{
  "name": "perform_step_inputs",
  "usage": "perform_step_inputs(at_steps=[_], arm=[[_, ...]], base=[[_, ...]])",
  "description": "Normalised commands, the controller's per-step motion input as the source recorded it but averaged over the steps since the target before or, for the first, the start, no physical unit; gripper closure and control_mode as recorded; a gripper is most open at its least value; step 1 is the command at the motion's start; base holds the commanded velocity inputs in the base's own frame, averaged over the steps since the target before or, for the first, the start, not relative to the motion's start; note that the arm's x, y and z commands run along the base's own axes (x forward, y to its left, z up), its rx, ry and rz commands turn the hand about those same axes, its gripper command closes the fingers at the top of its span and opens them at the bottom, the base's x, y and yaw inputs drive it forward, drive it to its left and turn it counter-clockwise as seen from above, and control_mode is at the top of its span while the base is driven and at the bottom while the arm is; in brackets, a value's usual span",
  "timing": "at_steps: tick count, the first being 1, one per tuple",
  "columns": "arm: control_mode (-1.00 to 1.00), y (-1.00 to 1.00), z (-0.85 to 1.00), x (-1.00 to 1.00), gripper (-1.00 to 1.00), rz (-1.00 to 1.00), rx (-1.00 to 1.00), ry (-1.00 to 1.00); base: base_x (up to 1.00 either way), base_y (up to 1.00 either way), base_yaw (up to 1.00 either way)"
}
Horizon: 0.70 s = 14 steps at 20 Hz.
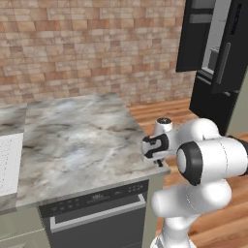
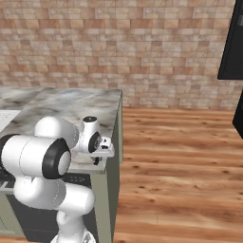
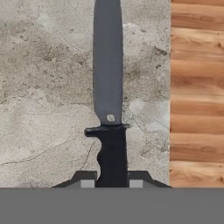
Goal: Retrieve the butter from the fridge and place it on a plate on the dining table. Then retrieve the butter knife by the fridge and place it near the plate.
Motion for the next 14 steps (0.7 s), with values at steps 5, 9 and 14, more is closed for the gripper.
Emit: perform_step_inputs(at_steps=[5, 9, 14], arm=[[-1.0, 0.0, 0.77, -0.56, 1.0, 0.0, 0.0, 0.0], [-1.0, 0.0, 1.0, -0.6, 1.0, -0.04, 0.01, 0.0], [-1.0, 0.0, 1.0, -0.51, 1.0, -0.07, 0.02, 0.03]], base=[[0.0, 0.0, 0.0], [0.0, 0.0, 0.0], [0.0, 0.0, 0.0]])
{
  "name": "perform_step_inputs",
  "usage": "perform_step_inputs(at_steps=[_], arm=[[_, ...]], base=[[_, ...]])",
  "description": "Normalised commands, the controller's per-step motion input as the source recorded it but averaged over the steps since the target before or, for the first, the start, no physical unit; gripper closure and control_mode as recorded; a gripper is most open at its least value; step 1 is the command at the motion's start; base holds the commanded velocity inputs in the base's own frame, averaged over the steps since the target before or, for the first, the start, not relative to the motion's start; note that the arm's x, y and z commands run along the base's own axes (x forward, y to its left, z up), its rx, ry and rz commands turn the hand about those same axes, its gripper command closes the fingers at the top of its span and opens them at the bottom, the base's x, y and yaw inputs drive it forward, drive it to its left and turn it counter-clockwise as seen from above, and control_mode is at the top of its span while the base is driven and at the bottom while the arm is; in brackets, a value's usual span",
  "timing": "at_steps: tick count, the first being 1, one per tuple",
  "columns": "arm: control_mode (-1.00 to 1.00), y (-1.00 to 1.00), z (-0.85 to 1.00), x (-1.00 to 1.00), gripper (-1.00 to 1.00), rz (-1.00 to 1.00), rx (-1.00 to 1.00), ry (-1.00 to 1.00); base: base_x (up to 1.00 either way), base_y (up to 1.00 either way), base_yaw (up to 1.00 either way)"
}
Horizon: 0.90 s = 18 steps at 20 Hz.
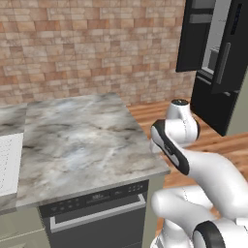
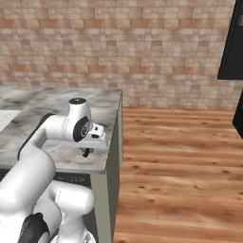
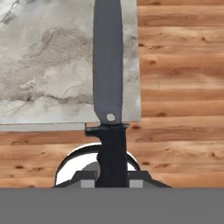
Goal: Retrieve the butter from the fridge and place it on a plate on the dining table. Then retrieve the butter knife by the fridge and place it near the plate.
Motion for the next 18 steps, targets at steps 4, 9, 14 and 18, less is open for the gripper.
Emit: perform_step_inputs(at_steps=[4, 9, 14, 18], arm=[[-1.0, 0.0, 0.96, -0.59, 1.0, -0.05, 0.02, 0.07], [-1.0, 0.06, 0.84, -0.68, 1.0, -0.02, 0.0, 0.11], [-1.0, 0.21, 0.36, -0.66, 1.0, -0.04, 0.0, 0.03], [-1.0, 0.22, -0.02, -0.62, 1.0, -0.04, 0.0, -0.03]], base=[[0.0, 0.0, 0.0], [0.0, 0.0, 0.0], [0.0, 0.0, 0.0], [0.0, 0.0, 0.0]])
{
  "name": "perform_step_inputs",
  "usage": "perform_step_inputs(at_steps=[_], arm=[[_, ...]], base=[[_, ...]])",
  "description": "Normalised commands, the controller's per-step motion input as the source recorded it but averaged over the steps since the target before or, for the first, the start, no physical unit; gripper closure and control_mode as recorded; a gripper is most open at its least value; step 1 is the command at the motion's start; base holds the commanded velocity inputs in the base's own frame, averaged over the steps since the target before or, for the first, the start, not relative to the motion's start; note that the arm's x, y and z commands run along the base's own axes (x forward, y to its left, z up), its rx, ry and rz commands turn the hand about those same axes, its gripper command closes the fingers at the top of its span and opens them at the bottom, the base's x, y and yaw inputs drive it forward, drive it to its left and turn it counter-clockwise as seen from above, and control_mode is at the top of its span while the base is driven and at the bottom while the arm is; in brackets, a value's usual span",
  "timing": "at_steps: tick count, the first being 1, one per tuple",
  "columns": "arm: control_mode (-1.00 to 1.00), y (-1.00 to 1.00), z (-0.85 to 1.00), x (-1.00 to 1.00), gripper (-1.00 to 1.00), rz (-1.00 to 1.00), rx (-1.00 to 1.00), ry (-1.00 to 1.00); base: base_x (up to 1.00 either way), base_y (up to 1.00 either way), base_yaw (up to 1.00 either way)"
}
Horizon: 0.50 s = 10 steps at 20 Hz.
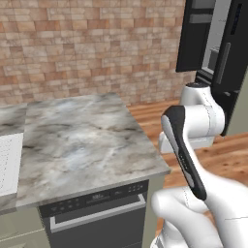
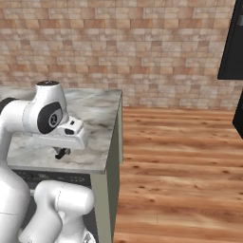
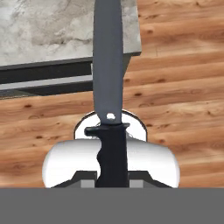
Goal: Retrieve the butter from the fridge and place it on a plate on the dining table. Then retrieve the butter knife by the fridge and place it near the plate.
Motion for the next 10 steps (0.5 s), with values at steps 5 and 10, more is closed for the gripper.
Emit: perform_step_inputs(at_steps=[5, 10], arm=[[-1.0, -0.02, -0.1, -0.13, 1.0, 0.0, 0.0, -0.01], [-1.0, -0.02, 0.0, 0.0, 1.0, 0.0, 0.0, 0.01]], base=[[0.0, 0.0, 0.0], [0.0, 0.0, 0.0]])
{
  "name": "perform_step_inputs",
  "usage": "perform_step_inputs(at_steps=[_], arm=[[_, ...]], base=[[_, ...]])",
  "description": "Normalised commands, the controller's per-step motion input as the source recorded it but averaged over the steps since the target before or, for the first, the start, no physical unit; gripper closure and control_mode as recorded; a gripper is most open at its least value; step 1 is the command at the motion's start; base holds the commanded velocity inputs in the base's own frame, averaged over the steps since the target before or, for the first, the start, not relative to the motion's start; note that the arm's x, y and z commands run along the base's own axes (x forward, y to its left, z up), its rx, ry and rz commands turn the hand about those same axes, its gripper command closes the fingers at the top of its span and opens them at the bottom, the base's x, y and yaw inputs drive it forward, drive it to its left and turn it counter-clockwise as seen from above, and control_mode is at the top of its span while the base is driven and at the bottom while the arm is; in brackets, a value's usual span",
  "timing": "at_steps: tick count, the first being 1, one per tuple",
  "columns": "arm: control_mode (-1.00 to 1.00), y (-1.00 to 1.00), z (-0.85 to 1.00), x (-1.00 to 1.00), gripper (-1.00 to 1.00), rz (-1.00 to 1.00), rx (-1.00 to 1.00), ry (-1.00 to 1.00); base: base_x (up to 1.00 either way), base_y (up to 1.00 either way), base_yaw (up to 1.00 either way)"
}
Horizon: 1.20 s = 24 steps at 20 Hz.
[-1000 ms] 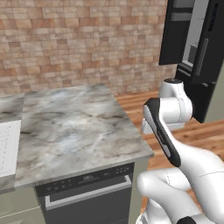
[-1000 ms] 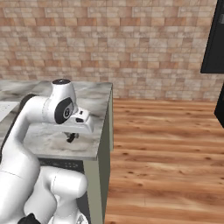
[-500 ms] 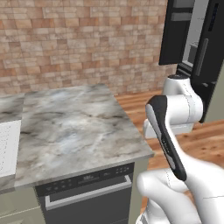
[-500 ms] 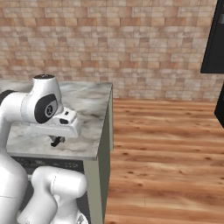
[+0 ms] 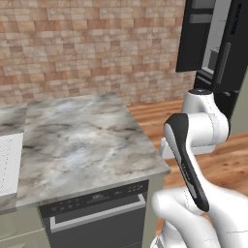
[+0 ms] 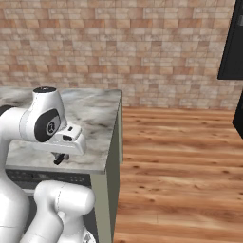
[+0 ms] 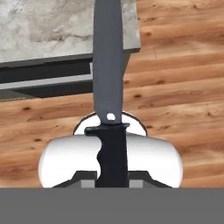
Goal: Retrieve the butter from the fridge and place it on a plate on the dining table. Then retrieve the butter knife by the fridge and place it near the plate.
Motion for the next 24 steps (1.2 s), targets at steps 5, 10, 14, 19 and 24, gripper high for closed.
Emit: perform_step_inputs(at_steps=[5, 10, 14, 19, 24], arm=[[-1.0, 0.0, 0.0, 0.0, 1.0, 0.0, 0.0, 0.0], [-1.0, 0.0, 0.0, 0.0, 1.0, 0.0, 0.0, 0.0], [1.0, 0.0, 0.0, 0.0, 1.0, 0.0, 0.0, 0.0], [1.0, 0.0, 0.0, 0.0, 1.0, 0.0, 0.0, 0.0], [1.0, 0.0, 0.0, 0.0, 1.0, 0.0, 0.0, 0.0]], base=[[0.0, 0.0, 0.0], [0.0, 0.0, 0.0], [0.0, 0.0, 0.0], [-0.04, -0.17, 0.0], [-0.05, -0.79, -0.01]])
